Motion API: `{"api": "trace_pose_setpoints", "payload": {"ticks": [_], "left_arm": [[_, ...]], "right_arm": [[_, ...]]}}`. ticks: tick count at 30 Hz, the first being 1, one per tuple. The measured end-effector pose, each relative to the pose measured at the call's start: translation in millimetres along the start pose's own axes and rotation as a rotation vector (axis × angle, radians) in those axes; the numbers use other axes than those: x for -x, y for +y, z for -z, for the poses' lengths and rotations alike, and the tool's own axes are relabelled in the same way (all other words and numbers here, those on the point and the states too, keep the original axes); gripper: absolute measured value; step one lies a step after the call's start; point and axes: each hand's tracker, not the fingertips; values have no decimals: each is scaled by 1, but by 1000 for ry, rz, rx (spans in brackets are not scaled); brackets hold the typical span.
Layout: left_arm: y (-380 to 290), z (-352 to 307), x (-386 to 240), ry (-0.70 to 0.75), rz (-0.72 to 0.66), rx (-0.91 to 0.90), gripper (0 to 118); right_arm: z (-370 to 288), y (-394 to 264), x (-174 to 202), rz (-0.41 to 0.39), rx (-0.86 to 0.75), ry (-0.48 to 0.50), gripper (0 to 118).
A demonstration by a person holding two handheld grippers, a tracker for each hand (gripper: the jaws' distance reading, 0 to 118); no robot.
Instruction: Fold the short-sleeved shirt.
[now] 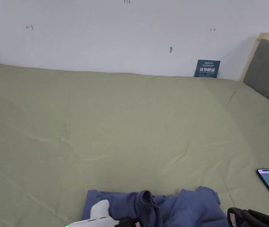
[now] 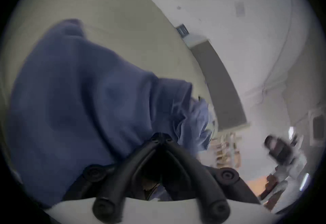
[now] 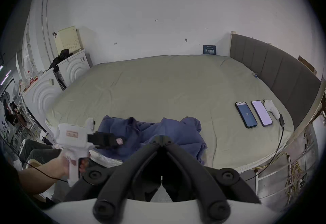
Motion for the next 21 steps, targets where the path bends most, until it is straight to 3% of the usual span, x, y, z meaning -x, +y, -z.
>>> {"api": "trace_pose_setpoints", "payload": {"ticks": [2,3,6,11,12,14,15,16,21], "left_arm": [[-24,40,-4,135,107,54,1],[-23,51,5,164,71,62,1],[14,24,29,-10,-200,-9,1],[30,-17,23,17,-166,-47,2],[41,-40,26,-16,-176,-88,12],[62,-83,36,-35,-218,-150,71],[70,-98,43,-17,-231,-175,94],[78,-110,52,8,-238,-203,104],[99,-122,90,130,-252,-213,104]], "right_arm": [[-1,-1,0,-1,4,-5,0],[-1,-2,0,1,6,-6,0],[-3,-4,0,2,11,-11,0],[-2,-3,-2,7,16,-11,0],[-1,-2,-1,8,15,-8,0],[1,0,1,1,11,8,0],[2,2,2,-4,12,13,0],[5,3,4,-11,12,19,0],[14,8,12,-23,9,58,0]]}}
